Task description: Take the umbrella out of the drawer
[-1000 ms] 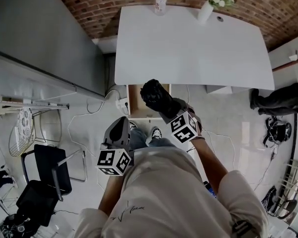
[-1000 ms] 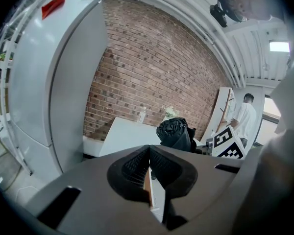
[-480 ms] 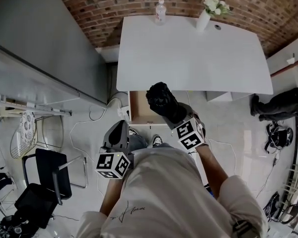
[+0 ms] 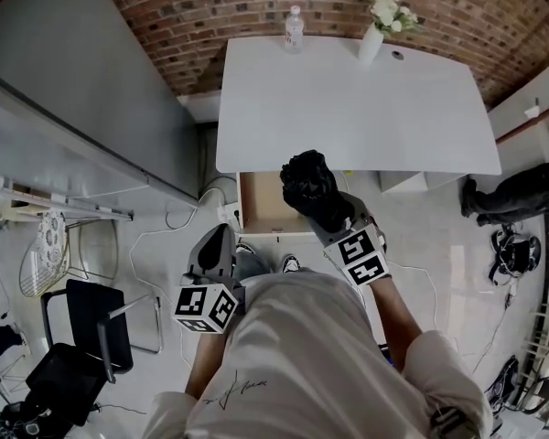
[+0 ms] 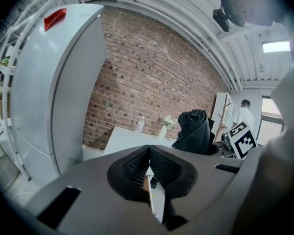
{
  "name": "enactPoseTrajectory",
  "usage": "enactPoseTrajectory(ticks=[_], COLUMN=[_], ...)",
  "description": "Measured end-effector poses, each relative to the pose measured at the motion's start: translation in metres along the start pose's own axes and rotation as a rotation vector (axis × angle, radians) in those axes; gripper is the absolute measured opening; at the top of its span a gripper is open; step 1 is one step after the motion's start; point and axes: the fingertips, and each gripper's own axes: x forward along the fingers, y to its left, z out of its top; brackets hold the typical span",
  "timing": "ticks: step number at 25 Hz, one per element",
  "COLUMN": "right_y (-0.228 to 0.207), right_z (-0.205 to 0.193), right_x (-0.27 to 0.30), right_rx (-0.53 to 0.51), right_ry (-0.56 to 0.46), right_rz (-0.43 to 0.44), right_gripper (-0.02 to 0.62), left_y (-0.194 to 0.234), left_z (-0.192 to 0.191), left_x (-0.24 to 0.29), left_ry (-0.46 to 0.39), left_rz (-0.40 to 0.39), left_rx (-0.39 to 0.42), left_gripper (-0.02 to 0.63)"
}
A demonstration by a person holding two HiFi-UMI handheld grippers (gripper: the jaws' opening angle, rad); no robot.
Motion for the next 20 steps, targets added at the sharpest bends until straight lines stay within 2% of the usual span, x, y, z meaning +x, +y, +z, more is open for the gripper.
enactPoseTrajectory(ticks=[5, 11, 16, 20], right_y=[-0.001, -0.003, -0.004, -0.005], right_z=[0.015, 0.023, 0.029, 0.034], right_x=[-0.014, -0.030, -0.043, -0.050], right_rx=[0.036, 0.056, 0.053, 0.084], right_ry=[-0.086, -0.138, -0.192, -0.214], right_rz=[-0.009, -0.003, -0.011, -0.012], right_gripper=[0.247, 0.247, 0.247, 0.247], left_y=[0.003, 0.004, 0.009, 0.009], left_z=[0.000, -0.002, 0.008, 0.010], left_x=[-0.006, -0.015, -0.029, -0.032], left_ry=[-0.004, -0.010, -0.069, -0.074], left_rz=[-0.002, 0.021, 0.063, 0.057], left_rx=[-0.023, -0.030, -0.026, -0.025], left_gripper=[0.017, 0.017, 0.017, 0.017])
